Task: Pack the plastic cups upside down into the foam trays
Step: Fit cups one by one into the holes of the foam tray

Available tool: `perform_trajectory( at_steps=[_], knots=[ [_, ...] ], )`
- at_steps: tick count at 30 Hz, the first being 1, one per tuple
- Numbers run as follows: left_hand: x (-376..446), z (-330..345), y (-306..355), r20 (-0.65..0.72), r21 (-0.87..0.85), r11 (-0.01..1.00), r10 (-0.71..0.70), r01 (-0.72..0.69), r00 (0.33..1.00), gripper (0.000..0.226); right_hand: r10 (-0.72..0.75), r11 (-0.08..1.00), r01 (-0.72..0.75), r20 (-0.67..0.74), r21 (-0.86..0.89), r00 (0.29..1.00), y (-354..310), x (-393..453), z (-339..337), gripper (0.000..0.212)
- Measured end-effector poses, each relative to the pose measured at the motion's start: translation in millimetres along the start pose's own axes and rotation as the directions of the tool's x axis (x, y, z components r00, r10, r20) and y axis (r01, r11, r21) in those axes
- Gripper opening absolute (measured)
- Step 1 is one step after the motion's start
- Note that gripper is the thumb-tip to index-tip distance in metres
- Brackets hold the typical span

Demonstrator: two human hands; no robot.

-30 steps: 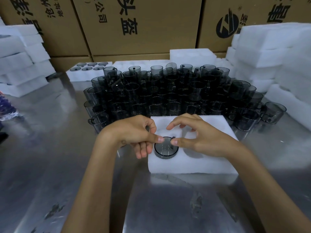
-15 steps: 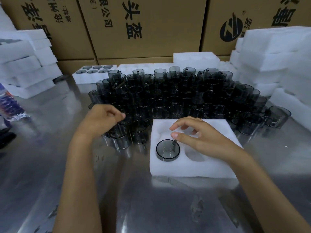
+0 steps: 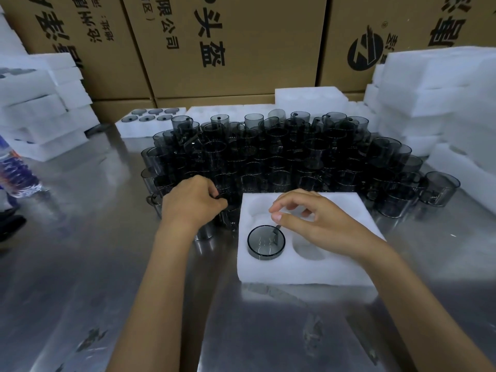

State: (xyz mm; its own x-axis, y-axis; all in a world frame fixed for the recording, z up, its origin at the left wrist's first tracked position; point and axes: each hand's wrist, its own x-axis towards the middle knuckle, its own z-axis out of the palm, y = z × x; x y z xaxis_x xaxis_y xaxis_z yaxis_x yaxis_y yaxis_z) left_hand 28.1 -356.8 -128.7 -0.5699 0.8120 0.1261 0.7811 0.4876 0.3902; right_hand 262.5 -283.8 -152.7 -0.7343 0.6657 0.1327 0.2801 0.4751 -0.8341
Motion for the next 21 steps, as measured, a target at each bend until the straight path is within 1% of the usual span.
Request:
perform_trajectory(
  at_steps=[3,6,8,10,13,14,16,19,20,21],
  knots=[
    [-2,6,5,-0.069,0.027,0.999,-0.022,0.024,0.997,0.007,0.000,1.000,0.000,0.002,-0.001,1.000,0,0,0,0.013],
    [-2,2,3,-0.168,-0.050,0.999,-0.009,0.000,0.986,0.004,0.009,1.000,-0.009,-0.008,-0.001,1.000,0,1,0,0.011],
    [0,-5,-1,-0.239,-0.127,0.991,0.018,-0.050,0.971,0.009,0.012,1.000,-0.012,-0.012,0.007,1.000,-1,1,0,0.009],
    [3,-11,-4,-0.306,-0.246,0.962,0.036,-0.115,0.951,0.015,0.020,1.000,-0.020,-0.015,0.019,1.000,-2,1,0,0.007],
    [0,-18,5,-0.366,-0.443,0.866,0.059,-0.230,0.929,0.019,0.022,0.997,-0.017,-0.064,0.071,0.998,-4,2,0,0.010],
    [-4,-18,11,-0.374,-0.491,0.829,0.078,-0.268,0.924,0.019,0.015,0.994,-0.004,-0.098,0.106,0.995,-5,2,-1,0.017],
    [-13,-17,26,-0.375,-0.539,0.773,0.136,-0.335,0.917,0.017,0.000,0.986,0.027,-0.161,0.165,0.987,-7,2,-3,0.039],
    [-27,-9,50,-0.309,-0.631,0.674,0.235,-0.384,0.921,0.012,-0.062,0.984,0.090,-0.182,0.153,0.981,-9,-1,-6,0.077],
    [-30,-6,56,-0.287,-0.657,0.645,0.265,-0.391,0.921,0.010,-0.092,0.984,0.116,-0.177,0.134,0.980,-10,-1,-6,0.084],
    [-33,-3,62,-0.269,-0.678,0.622,0.286,-0.392,0.920,0.008,-0.120,0.984,0.141,-0.175,0.113,0.977,-11,-2,-6,0.086]
  ],
)
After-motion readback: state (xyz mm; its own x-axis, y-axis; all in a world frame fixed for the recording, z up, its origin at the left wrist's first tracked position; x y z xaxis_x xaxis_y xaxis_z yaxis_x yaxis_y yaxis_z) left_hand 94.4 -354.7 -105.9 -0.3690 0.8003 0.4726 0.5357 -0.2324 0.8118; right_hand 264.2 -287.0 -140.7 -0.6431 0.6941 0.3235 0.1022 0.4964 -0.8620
